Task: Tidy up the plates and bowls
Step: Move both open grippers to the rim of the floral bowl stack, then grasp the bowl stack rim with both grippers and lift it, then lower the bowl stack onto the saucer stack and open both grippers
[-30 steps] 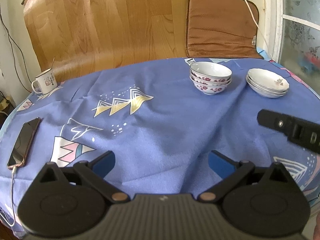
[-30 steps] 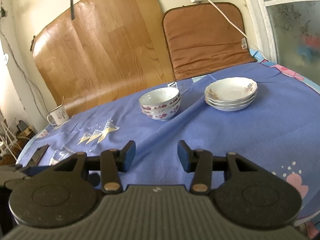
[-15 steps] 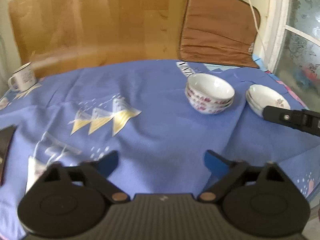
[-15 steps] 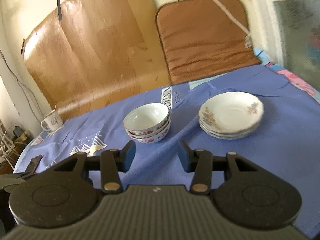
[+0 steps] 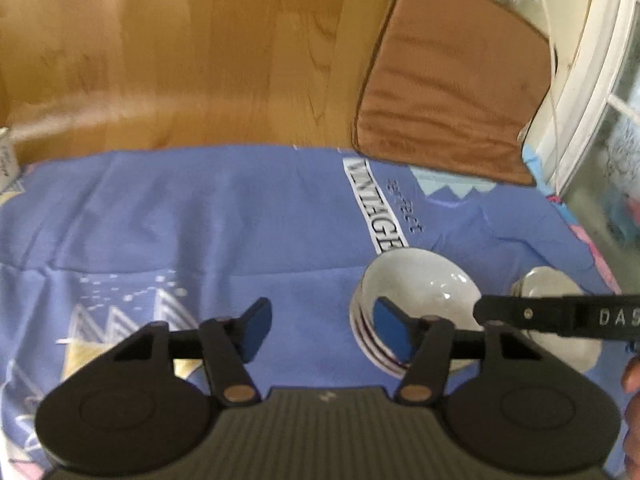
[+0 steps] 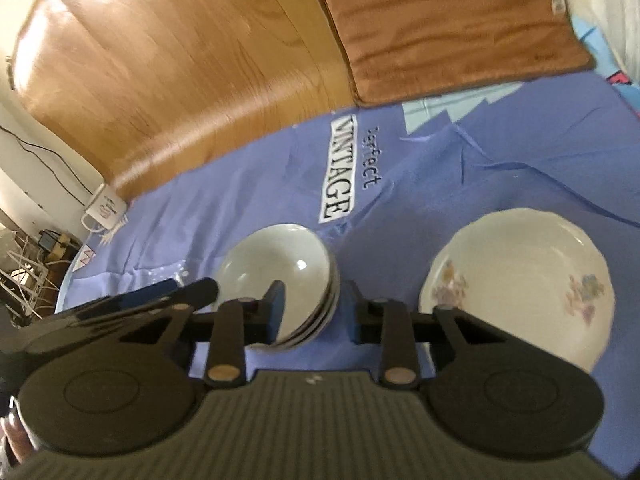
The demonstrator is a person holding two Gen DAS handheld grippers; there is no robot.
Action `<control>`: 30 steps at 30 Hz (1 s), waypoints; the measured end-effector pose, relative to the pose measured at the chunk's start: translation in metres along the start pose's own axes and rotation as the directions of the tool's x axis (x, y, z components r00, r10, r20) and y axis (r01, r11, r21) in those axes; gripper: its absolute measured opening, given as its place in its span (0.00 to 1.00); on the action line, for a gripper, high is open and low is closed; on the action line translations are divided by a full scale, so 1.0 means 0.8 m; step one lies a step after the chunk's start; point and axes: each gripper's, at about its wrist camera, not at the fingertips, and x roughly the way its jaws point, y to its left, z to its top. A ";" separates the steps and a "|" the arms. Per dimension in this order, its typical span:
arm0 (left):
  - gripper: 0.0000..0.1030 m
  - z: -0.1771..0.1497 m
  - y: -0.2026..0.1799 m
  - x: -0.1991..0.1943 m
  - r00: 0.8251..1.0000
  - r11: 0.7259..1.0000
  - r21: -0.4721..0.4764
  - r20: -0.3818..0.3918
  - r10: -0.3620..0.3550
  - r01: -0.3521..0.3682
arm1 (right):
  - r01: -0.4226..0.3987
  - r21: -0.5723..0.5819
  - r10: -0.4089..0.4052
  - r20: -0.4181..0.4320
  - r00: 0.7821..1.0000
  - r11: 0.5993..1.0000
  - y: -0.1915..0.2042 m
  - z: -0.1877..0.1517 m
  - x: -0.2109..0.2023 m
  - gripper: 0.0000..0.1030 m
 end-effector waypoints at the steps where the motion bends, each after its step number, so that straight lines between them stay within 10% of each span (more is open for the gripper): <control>1: 0.50 0.000 -0.002 0.010 1.000 1.000 0.005 -0.014 -0.003 0.003 | -0.002 -0.002 0.002 -0.013 1.000 1.000 -0.002 0.004 0.004 0.31; 8: 0.26 -0.007 0.004 0.040 0.983 0.983 -0.082 -0.065 -0.173 0.167 | -0.053 0.048 0.059 -0.136 0.989 0.997 -0.018 0.011 0.041 0.22; 21: 0.24 0.032 -0.087 -0.006 0.979 0.980 0.012 0.021 -0.201 0.201 | -0.020 0.013 0.020 0.016 1.000 1.000 -0.039 0.036 -0.045 0.20; 30: 0.28 0.017 -0.171 0.052 0.951 0.954 0.055 -0.118 -0.287 0.295 | 0.158 0.066 -0.159 0.003 0.987 0.985 -0.115 0.029 -0.082 0.20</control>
